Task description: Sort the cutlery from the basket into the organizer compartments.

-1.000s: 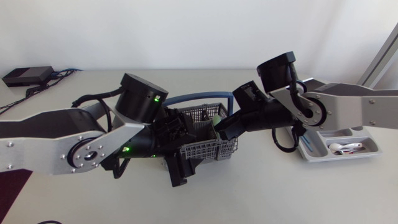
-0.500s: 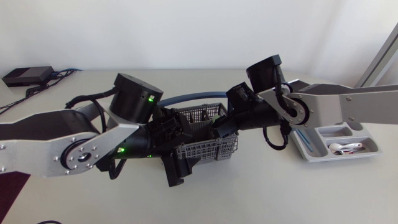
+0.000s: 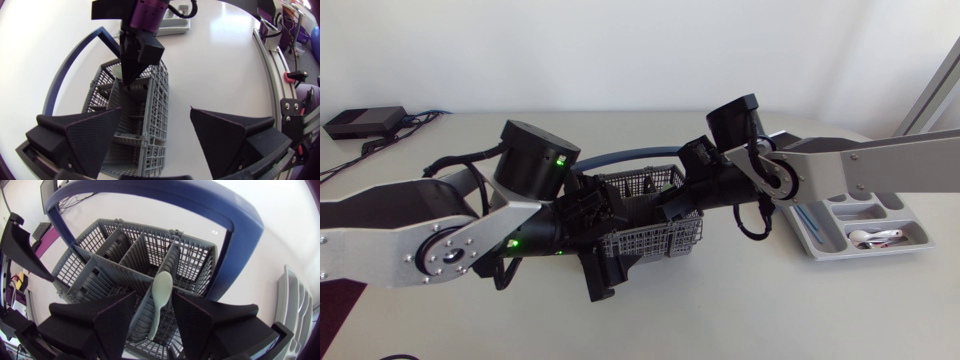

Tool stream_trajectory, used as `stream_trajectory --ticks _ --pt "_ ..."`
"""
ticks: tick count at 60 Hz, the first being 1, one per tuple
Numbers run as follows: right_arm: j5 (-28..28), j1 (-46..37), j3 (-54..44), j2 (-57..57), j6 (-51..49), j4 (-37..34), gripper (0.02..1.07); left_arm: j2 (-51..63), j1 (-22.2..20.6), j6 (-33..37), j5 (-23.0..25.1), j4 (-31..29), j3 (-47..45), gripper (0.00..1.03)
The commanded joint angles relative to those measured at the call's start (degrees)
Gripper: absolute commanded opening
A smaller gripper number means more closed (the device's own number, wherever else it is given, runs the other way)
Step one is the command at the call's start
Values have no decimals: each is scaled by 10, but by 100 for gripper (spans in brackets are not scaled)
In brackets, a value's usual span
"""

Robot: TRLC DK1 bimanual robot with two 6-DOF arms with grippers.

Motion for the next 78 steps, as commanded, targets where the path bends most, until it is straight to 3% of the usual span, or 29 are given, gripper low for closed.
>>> stream_trajectory --ticks 1,17,46,78 --pt "3 3 11 9 13 10 48 -10 4 -12 -1 5 -17 95" --pt "3 2 9 11 14 26 40 -10 4 -11 0 10 -24 95" --pt "-26 -7 -2 17 30 55 8 -11 -1 -12 0 12 -25 95" --pt "-68 -22 -35 -42 31 57 8 -19 0 -12 -1 11 -30 95"
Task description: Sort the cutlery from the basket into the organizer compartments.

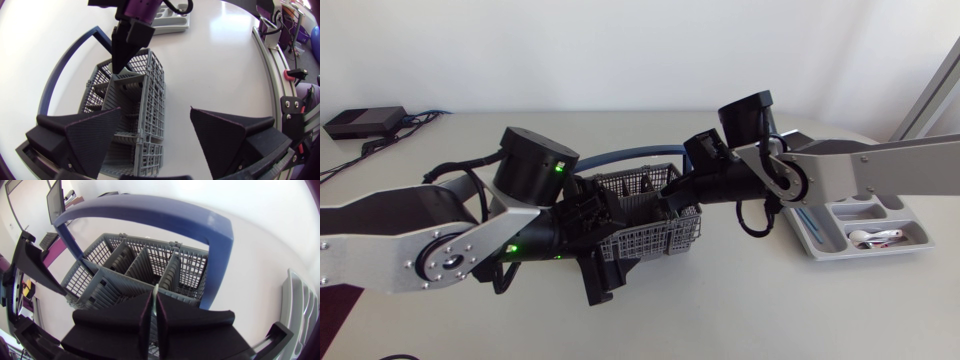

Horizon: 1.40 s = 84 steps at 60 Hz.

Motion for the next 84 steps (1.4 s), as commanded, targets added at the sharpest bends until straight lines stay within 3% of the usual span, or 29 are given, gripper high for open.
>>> stream_trajectory --ticks 1,17,35,48,66,84 --pt "-17 -7 -19 -29 15 5 8 -16 1 -12 -1 3 -17 95" --pt "-106 -42 -62 -122 43 55 8 -19 -1 -12 -2 3 -15 95" --pt "-252 -131 -88 -216 115 85 8 -23 -3 -12 -7 -1 -7 95" --pt "-278 -205 -101 -294 118 59 8 -40 0 -12 -10 -10 -4 95" --pt "-274 -415 -106 -353 -117 -118 8 -68 3 -12 -10 -25 -6 95" --pt "-286 -584 -102 -263 -321 -147 8 -74 4 -15 -18 -38 3 95"
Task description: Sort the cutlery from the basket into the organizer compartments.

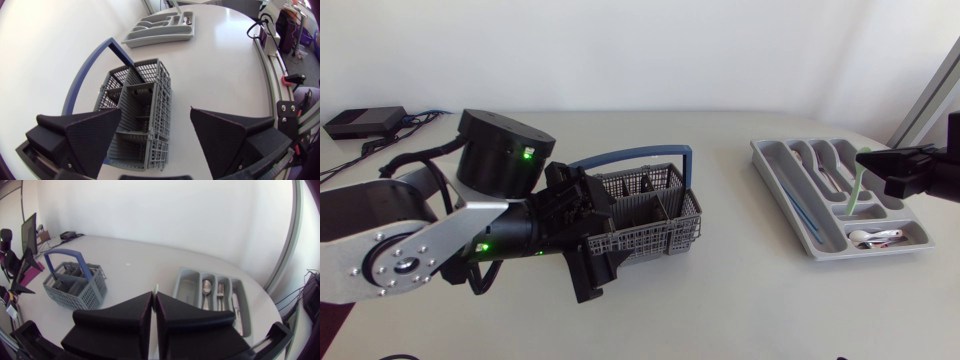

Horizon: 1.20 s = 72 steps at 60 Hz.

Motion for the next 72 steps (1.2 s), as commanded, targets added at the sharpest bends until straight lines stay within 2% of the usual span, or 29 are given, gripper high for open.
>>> stream_trajectory --ticks 1,8,21,26,31,39,48,72 --pt "-5 -38 -8 33 -84 -7 8 -12 5 -8 -4 -9 4 95" --pt "4 -79 -2 76 -155 -3 8 -19 9 -8 -5 -23 9 95" --pt "31 -143 1 156 -272 47 8 -25 10 -12 -20 -35 13 95" --pt "39 -164 11 199 -303 77 8 -25 3 -19 -25 -40 16 95" --pt "44 -175 31 234 -324 78 8 -26 -5 -21 -35 -45 21 95" --pt "69 -180 42 271 -366 96 8 -31 -11 -24 -42 -52 24 95" --pt "96 -179 28 293 -401 154 8 -36 -11 -25 -46 -57 23 95" --pt "119 -148 -41 303 -486 211 8 -53 -10 -26 -48 -58 9 95"
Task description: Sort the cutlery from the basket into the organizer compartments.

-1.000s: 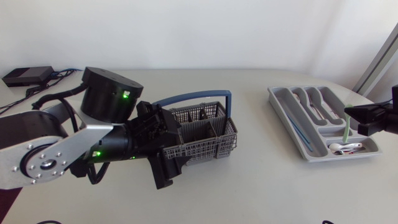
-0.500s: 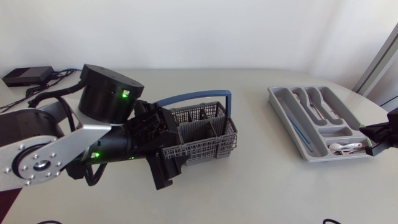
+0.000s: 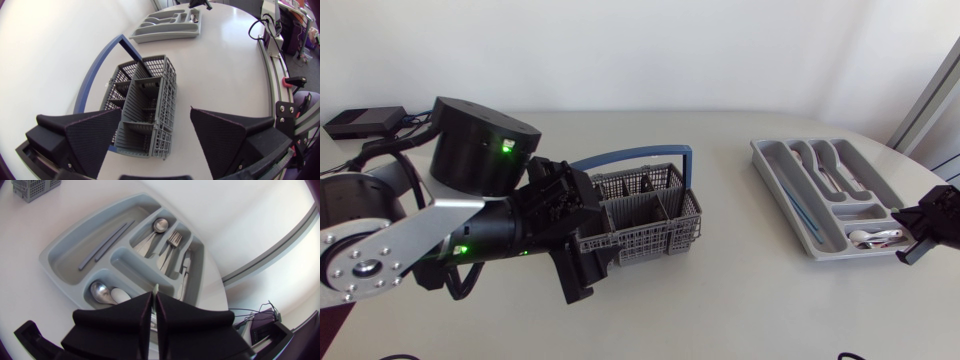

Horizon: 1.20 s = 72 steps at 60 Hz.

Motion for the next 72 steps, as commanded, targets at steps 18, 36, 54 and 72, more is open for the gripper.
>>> stream_trajectory --ticks 18,36,54,72 --pt "43 27 -71 30 -77 55 24 -30 3 -6 -4 -11 -7 95" --pt "65 27 -85 16 -90 53 67 -55 10 -5 -4 -21 -17 95" --pt "64 23 -80 -63 -69 13 87 -86 25 -4 -3 -36 -25 95" --pt "43 27 -35 -194 6 -107 94 -110 57 1 9 -44 -35 95"
